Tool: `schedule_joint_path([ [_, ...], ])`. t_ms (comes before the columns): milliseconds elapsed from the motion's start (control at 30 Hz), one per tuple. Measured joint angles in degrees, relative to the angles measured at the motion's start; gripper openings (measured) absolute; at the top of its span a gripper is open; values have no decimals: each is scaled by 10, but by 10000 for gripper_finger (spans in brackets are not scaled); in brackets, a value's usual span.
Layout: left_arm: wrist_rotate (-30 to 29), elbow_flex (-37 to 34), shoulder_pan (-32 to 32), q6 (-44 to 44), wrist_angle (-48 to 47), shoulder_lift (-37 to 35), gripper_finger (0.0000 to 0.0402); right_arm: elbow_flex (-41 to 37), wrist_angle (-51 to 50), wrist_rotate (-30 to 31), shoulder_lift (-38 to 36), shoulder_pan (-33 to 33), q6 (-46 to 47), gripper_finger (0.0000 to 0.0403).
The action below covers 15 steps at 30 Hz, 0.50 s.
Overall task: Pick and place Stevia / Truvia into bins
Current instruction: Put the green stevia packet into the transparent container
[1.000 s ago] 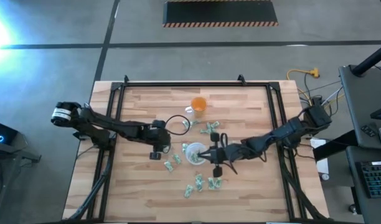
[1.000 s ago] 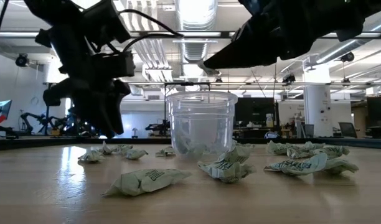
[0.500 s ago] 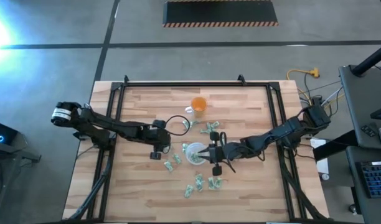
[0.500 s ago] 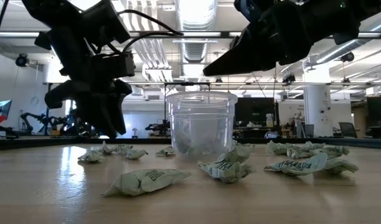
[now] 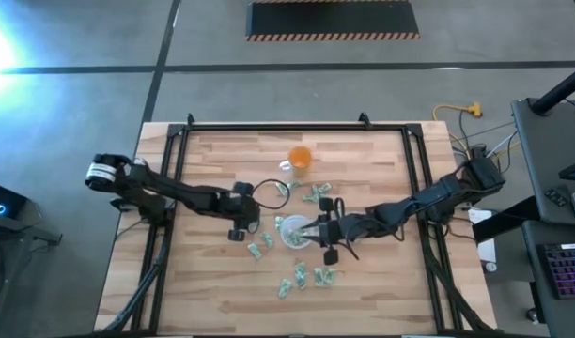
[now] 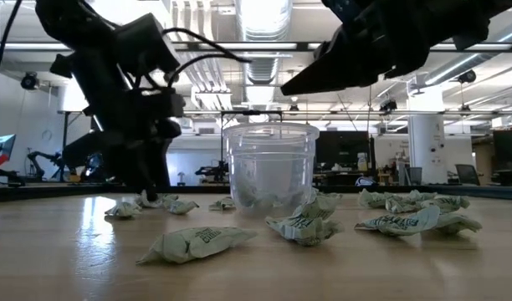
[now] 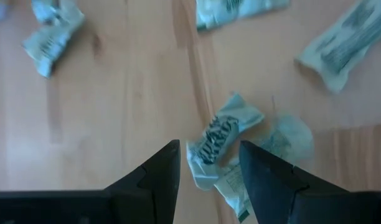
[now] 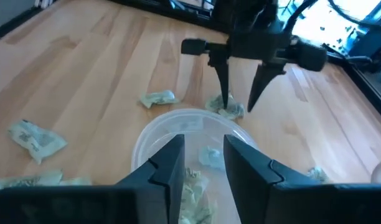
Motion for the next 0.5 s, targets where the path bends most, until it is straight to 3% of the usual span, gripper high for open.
schedule_joint_path([
  [233, 0, 1, 0, 13, 10, 16, 123, 0, -55, 0, -40, 8, 22, 85],
  [500, 0, 7, 0, 19, 5, 10, 16, 0, -103, 1, -67, 17, 51, 69],
])
